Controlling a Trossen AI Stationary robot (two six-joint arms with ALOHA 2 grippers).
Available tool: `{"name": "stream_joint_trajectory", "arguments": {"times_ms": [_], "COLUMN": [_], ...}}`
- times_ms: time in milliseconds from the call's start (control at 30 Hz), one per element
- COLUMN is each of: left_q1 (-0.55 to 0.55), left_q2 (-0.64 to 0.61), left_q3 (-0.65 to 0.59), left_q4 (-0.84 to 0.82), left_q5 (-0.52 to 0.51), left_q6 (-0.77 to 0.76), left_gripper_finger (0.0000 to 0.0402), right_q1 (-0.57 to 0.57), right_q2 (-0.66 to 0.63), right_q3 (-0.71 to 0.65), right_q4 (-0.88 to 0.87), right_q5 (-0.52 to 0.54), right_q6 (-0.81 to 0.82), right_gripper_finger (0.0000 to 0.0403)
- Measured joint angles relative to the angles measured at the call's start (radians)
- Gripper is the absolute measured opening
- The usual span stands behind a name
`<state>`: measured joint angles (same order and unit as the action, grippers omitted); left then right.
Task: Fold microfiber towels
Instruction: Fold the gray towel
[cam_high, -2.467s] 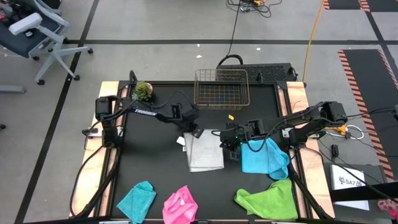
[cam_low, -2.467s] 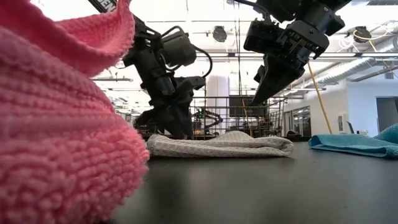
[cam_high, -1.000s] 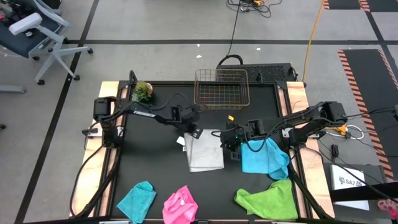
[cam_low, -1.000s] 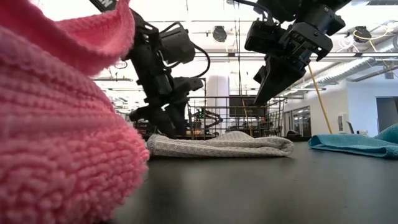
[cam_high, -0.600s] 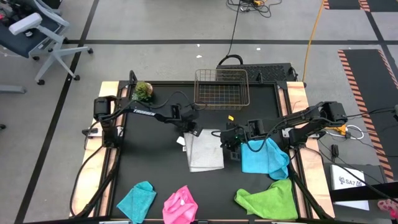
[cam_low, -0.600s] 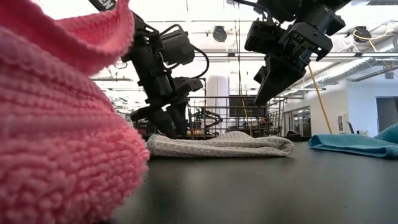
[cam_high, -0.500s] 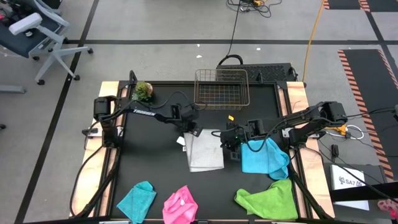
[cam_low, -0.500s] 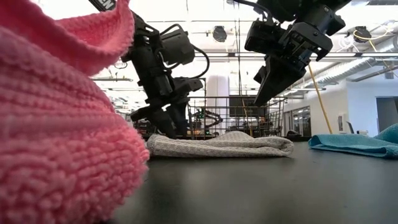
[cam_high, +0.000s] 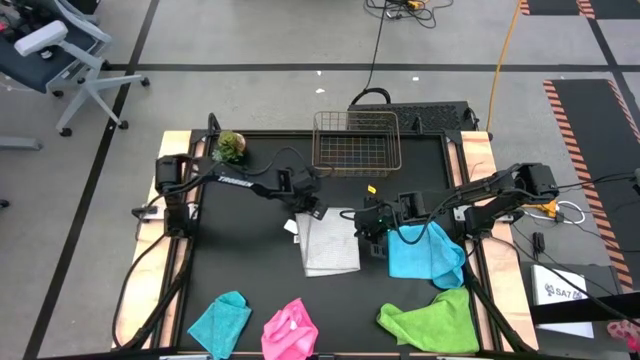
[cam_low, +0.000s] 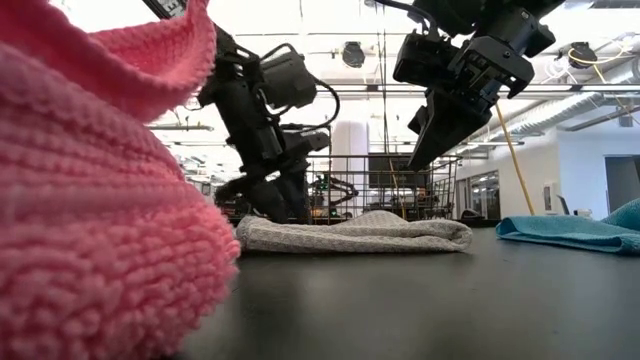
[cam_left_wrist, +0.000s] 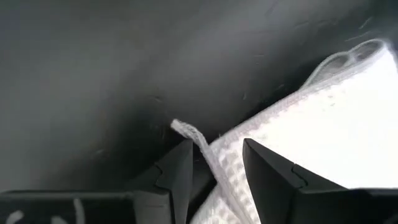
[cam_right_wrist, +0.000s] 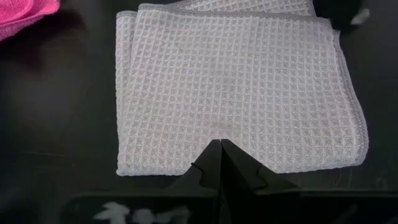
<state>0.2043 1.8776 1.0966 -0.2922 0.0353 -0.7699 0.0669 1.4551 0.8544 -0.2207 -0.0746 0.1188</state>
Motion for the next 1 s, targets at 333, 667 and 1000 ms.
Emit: {"name": "stream_joint_trajectory", "arguments": {"times_ms": [333,667,1000], "left_q1": [0.003,-0.004,-0.024], "left_q2": [0.018,-0.008,-0.008], "left_q3": [-0.001,-0.002,-0.002], "left_q4": [0.034,0.015,0.014], "left_q5": [0.027,0.043,0.042], "left_q6": [0.004,-0.011,0.001], "left_gripper_finger": [0.0143,0.0053,0.0005], "right_q1": [0.000,0.000,-0.001], "right_q2": [0.000,0.000,0.000], "right_q3": [0.000,0.000,0.000], "right_q4": [-0.001,-0.016,-0.019], "right_q5": [0.000,0.000,0.000], "right_q6": [0.000,-0.003,-0.008], "right_gripper_finger": [0.0000,0.0000,0.0000]}}
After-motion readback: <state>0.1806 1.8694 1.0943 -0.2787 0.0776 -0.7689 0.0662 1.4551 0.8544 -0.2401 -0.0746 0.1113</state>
